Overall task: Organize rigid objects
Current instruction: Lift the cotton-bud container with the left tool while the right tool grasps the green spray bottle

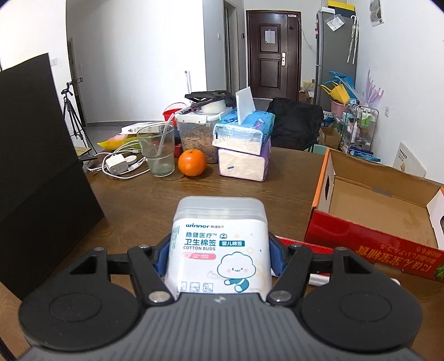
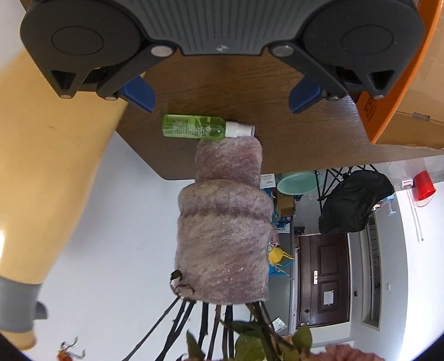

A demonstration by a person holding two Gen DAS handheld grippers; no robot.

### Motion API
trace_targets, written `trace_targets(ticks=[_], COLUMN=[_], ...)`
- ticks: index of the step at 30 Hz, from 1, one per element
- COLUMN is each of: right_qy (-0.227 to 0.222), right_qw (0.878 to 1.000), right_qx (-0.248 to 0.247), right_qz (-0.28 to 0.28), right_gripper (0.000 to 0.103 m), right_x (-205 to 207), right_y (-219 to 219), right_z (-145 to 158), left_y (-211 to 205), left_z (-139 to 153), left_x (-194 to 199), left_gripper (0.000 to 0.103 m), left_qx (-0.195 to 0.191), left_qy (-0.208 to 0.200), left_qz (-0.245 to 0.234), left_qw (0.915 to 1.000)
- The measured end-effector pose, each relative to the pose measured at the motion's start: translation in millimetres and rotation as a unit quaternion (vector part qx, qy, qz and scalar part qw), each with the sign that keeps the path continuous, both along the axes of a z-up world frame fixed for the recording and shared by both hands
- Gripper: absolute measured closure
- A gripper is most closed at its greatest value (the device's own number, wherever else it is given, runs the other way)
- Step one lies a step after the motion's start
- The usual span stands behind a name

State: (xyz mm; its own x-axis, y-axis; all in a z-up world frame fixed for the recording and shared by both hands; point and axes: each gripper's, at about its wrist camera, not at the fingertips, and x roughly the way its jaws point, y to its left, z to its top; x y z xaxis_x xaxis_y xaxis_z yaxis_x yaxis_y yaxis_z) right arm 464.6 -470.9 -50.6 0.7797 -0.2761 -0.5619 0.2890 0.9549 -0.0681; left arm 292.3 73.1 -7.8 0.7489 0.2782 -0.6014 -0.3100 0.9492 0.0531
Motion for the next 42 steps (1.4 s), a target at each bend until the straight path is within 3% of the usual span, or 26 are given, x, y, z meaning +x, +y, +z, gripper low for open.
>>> trace_targets(ticks=[8,15,21,26,31,34,42], right_qy=[0.045,0.064,0.054,0.056,0.061,0.065,0.084], right_qw=[0.998,0.997,0.998,0.997,0.995,0.994,0.993], right_qx=[-0.024,-0.006,0.027,0.006,-0.021,-0.033,-0.033], right_qz=[0.02,0.03,0.036,0.058,0.071,0.081,0.072], right_gripper=[0.008,0.007,0.006,0.002,0.002,0.002,0.003], right_x=[36.1,46.6,32.9,17.9,15.4,17.7,45.2], right_y=[-3.2,-1.1,-8.2,-12.4,-13.0,-11.2,-10.0], right_z=[-27.7,-35.5,4.8,50.5,71.7,69.9,30.6], left_y=[-15.7,-28.0,-42.8,-59.3,-71.9,-77.8,-85.9], left_z=[0.3,0.5,13.3,31.2,44.6,49.8,47.3], left_x=[20.8,24.0,5.6,-17.8,-31.2,-37.9,-33.7], left_gripper=[0.037,0.037,0.037,0.037,0.037,0.037,0.037], left_qx=[0.009,0.007,0.012,0.012,0.005,0.007,0.006], left_qy=[0.007,0.012,0.009,0.006,0.024,0.018,0.016], left_qz=[0.003,0.002,-0.002,-0.007,-0.005,-0.007,-0.019], left_qw=[0.9999,0.9999,0.9999,0.9999,0.9997,0.9998,0.9997])
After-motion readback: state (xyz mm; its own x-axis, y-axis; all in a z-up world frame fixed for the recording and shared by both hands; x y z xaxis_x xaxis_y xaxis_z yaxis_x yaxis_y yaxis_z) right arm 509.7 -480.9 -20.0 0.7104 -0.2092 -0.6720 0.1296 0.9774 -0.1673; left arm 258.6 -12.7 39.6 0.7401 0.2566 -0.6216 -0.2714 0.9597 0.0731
